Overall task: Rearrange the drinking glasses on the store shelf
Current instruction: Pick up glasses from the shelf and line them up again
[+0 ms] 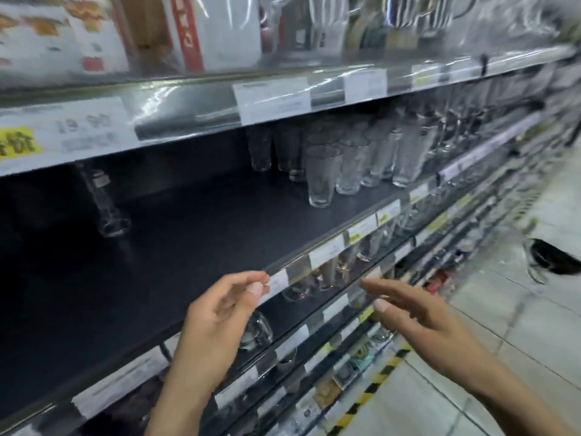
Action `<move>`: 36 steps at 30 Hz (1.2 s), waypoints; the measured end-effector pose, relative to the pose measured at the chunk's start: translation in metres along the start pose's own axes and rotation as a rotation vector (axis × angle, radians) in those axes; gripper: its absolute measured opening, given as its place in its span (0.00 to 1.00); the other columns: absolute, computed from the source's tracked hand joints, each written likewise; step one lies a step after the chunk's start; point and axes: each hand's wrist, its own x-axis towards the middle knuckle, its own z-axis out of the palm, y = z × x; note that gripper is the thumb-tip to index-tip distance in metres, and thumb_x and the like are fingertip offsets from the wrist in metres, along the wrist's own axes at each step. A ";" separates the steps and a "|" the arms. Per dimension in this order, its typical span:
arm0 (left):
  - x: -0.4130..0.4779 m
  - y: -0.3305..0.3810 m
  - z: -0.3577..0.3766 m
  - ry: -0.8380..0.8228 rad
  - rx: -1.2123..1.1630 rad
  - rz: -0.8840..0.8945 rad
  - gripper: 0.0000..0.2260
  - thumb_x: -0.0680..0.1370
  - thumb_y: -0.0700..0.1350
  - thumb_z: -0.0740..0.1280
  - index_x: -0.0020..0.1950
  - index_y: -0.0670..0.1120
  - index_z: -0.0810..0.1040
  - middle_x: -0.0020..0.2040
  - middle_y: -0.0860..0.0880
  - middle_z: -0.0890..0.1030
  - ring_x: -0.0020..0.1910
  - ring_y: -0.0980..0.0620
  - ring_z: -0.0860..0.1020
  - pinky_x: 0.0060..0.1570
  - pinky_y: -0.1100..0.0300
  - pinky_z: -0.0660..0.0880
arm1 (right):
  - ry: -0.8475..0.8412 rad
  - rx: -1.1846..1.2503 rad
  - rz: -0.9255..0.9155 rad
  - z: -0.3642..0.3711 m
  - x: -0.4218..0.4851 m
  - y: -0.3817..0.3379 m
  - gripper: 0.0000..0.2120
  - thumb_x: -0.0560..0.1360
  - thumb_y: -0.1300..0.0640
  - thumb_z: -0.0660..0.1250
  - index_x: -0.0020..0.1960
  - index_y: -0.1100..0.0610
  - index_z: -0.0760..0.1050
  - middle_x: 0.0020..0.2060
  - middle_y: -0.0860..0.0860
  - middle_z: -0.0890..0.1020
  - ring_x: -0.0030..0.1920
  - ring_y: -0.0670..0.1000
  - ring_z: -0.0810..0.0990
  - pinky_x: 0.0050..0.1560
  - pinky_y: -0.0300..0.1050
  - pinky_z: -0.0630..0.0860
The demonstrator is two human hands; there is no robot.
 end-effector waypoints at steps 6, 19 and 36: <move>0.012 0.008 0.097 -0.146 0.013 -0.035 0.07 0.79 0.44 0.66 0.52 0.50 0.84 0.51 0.55 0.86 0.53 0.56 0.84 0.61 0.50 0.76 | 0.167 0.024 0.085 -0.072 -0.036 0.034 0.15 0.76 0.44 0.65 0.62 0.37 0.77 0.58 0.31 0.80 0.60 0.36 0.78 0.61 0.45 0.77; 0.016 0.037 0.296 -0.214 0.046 -0.050 0.07 0.80 0.43 0.66 0.53 0.49 0.83 0.50 0.55 0.86 0.51 0.57 0.84 0.59 0.53 0.78 | 0.244 0.121 0.120 -0.237 -0.052 0.134 0.15 0.72 0.40 0.65 0.57 0.34 0.79 0.56 0.35 0.82 0.58 0.38 0.79 0.61 0.45 0.75; 0.148 0.023 0.411 0.035 0.135 -0.082 0.04 0.77 0.50 0.69 0.50 0.56 0.83 0.47 0.58 0.85 0.48 0.60 0.83 0.52 0.61 0.77 | 0.148 0.249 0.029 -0.327 0.135 0.215 0.10 0.75 0.50 0.71 0.56 0.45 0.81 0.50 0.39 0.85 0.52 0.39 0.82 0.49 0.33 0.78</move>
